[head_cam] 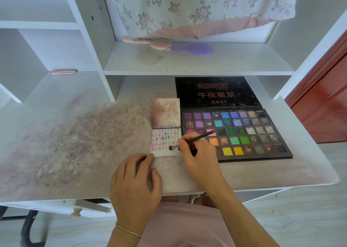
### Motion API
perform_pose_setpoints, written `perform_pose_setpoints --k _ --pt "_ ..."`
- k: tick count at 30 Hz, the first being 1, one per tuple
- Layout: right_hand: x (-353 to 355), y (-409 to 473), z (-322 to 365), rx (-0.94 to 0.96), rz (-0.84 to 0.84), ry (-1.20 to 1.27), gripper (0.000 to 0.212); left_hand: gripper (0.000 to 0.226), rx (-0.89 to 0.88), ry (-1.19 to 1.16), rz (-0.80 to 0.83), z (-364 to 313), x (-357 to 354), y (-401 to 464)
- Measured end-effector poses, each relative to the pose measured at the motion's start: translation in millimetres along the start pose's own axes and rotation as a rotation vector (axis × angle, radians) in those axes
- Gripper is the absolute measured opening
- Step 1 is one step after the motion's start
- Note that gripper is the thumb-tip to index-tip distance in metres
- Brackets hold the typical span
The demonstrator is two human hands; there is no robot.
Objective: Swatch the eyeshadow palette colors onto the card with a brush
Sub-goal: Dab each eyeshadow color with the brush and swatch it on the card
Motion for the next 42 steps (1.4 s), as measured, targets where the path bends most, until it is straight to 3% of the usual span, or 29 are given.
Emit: perform_pose_setpoints --k 8,14,19,26,31,38,42 --pt "19.7 3.3 6.9 0.015 -0.152 0.13 0.024 0.036 0.008 -0.008 0.013 0.7 -1.0 -0.2" --pt "53.7 -2.1 -2.0 -0.028 -0.321 0.225 0.018 0.038 0.028 -0.025 0.041 1.2 -0.6 0.6" --pt "103.7 -8.4 -28.0 -0.061 -0.458 0.118 0.022 0.042 0.072 -0.049 0.062 1.0 -1.7 2.2" --pt "172.0 -5.1 -71.8 -0.19 -0.629 -0.084 0.016 0.033 -0.073 -0.14 0.05 -36.5 -11.3 -1.1" --pt "194.0 -4.2 -84.6 -0.221 -0.652 -0.184 0.017 0.031 -0.07 -0.215 0.053 -53.1 -21.1 2.0" --pt "177.5 1.9 -80.4 -0.133 -0.493 -0.242 0.011 0.031 -0.124 -0.16 0.059 -57.6 -26.3 1.3" --pt "182.1 1.3 -79.0 -0.122 -0.522 -0.252 0.01 0.032 -0.147 -0.125 0.069 -59.8 -26.1 0.1"
Point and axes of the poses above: each hand's wrist, its own y-axis towards the middle knuckle, its own x-axis out of the back of the hand, z = x × y, the point moved 10 cm from there along y, towards the middle knuckle, and after that the axes turned 14 degrees about -z, right-handed, at the moved point
